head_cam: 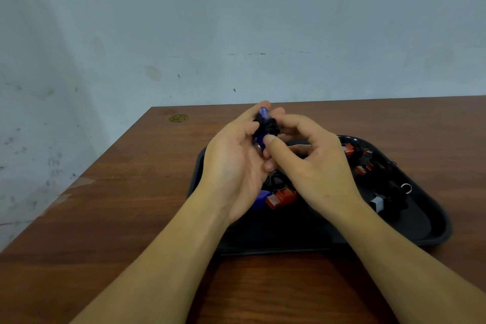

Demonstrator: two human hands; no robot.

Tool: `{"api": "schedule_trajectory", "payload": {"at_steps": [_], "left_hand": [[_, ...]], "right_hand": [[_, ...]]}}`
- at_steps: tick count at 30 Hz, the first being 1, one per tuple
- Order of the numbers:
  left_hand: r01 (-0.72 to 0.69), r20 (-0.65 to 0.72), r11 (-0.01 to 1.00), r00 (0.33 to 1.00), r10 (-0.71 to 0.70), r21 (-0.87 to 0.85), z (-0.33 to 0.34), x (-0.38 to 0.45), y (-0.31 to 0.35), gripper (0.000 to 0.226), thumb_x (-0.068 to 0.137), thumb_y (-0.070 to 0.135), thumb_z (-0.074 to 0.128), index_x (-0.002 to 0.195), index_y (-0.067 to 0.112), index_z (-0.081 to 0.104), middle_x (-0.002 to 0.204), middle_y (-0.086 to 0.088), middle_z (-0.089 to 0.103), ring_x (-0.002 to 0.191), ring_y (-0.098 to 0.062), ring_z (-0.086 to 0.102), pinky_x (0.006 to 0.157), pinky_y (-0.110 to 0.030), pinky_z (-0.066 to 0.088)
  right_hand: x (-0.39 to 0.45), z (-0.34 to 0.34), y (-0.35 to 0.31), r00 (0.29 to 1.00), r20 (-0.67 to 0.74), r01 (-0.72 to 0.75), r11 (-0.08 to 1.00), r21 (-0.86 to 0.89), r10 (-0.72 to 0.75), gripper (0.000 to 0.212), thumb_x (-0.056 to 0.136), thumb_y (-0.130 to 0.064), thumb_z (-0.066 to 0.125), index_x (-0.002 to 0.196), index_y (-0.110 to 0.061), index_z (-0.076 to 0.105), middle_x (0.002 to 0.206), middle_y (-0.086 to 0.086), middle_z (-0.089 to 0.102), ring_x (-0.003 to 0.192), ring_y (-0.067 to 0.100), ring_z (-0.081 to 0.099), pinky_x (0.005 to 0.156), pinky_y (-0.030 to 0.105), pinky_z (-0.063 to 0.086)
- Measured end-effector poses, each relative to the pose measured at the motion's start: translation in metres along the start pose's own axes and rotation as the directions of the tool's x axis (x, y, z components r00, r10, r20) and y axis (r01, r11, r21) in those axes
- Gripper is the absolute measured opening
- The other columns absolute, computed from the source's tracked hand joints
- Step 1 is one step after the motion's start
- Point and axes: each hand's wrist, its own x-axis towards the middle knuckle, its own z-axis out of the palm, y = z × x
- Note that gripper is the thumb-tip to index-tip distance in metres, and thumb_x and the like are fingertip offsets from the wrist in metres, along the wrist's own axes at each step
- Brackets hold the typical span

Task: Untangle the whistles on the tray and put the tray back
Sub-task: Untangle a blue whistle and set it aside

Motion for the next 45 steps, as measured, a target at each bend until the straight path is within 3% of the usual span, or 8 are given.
{"api": "schedule_trajectory", "payload": {"at_steps": [2,5,12,21,29,34,37,45], "left_hand": [[-0.017,0.037,1.0,0.999,0.017,-0.001,0.0,0.0,-0.002,0.043,0.1,0.0,0.031,0.136,0.005,0.055,0.13,-0.014,0.066,0.105,-0.028,0.071,0.082,-0.037,0.06],[-0.059,0.092,0.995,0.994,0.052,0.081,-0.001,0.001,-0.003,0.042,0.103,-0.002,0.034,0.139,0.005,0.053,0.133,-0.02,0.062,0.12,-0.035,0.063,0.103,-0.047,0.051],[-0.258,0.083,0.906,0.966,0.244,0.337,-0.007,0.003,-0.004,0.021,0.098,0.002,0.055,0.114,0.005,0.068,0.097,-0.009,0.075,0.083,-0.02,0.071,0.069,-0.033,0.059],[-0.386,0.117,0.846,0.922,0.369,0.369,-0.01,0.006,-0.002,0.015,0.093,0.001,0.063,0.105,0.008,0.069,0.097,-0.007,0.074,0.078,-0.018,0.068,0.055,-0.03,0.055],[-0.368,0.24,0.858,0.924,0.296,0.358,-0.014,0.006,0.0,0.033,0.088,0.011,0.067,0.12,0.01,0.069,0.106,-0.007,0.075,0.091,-0.02,0.069,0.067,-0.036,0.058],[-0.455,0.338,0.691,0.889,0.309,0.562,-0.018,0.007,-0.001,0.046,0.086,0.008,0.074,0.13,0.016,0.064,0.116,-0.003,0.071,0.104,-0.019,0.067,0.078,-0.041,0.06],[-0.474,0.32,0.655,0.881,0.349,0.588,-0.017,0.008,-0.005,0.039,0.09,0.006,0.071,0.127,0.017,0.066,0.113,0.001,0.073,0.094,-0.016,0.069,0.073,-0.035,0.059],[-0.49,0.349,0.681,0.871,0.347,0.544,-0.02,0.008,-0.003,0.037,0.095,0.009,0.063,0.132,0.012,0.062,0.116,0.0,0.073,0.096,-0.018,0.07,0.069,-0.033,0.058]], "right_hand": [[0.001,-0.002,-0.002,1.0,0.006,-0.016,1.0,0.024,0.016,0.037,0.086,-0.037,0.071,0.123,-0.032,0.067,0.105,-0.013,0.073,0.097,0.011,0.069,0.086,0.042,0.059],[0.003,-0.005,-0.001,0.999,-0.012,-0.033,0.993,0.111,0.035,0.033,0.087,-0.023,0.075,0.12,-0.025,0.07,0.104,-0.009,0.075,0.097,0.012,0.07,0.088,0.041,0.06],[0.007,-0.015,0.0,0.998,0.001,-0.065,0.961,0.27,0.067,0.027,0.086,-0.029,0.07,0.112,-0.022,0.071,0.099,-0.001,0.078,0.095,0.014,0.074,0.081,0.026,0.056],[0.009,-0.015,0.002,0.993,0.021,-0.114,0.915,0.387,0.115,0.028,0.079,-0.036,0.071,0.101,-0.019,0.073,0.094,-0.001,0.075,0.091,0.015,0.07,0.077,0.029,0.056],[0.008,-0.018,-0.002,0.998,-0.015,-0.045,0.942,0.333,0.053,0.021,0.079,-0.038,0.069,0.086,-0.018,0.068,0.078,-0.008,0.071,0.079,0.008,0.066,0.07,0.024,0.056],[0.009,-0.017,0.001,0.995,-0.076,-0.03,0.949,0.313,0.057,0.02,0.083,-0.039,0.067,0.081,-0.019,0.07,0.079,-0.001,0.073,0.081,0.021,0.067,0.073,0.034,0.059],[0.008,-0.015,0.001,0.994,-0.102,-0.004,0.969,0.245,0.029,0.022,0.086,-0.043,0.064,0.077,-0.023,0.069,0.079,-0.004,0.073,0.08,0.016,0.066,0.072,0.031,0.057],[0.007,-0.016,0.0,0.985,-0.168,0.067,0.971,0.228,-0.029,0.016,0.093,-0.022,0.067,0.108,-0.021,0.073,0.097,-0.004,0.076,0.092,0.014,0.072,0.08,0.03,0.058]]}}
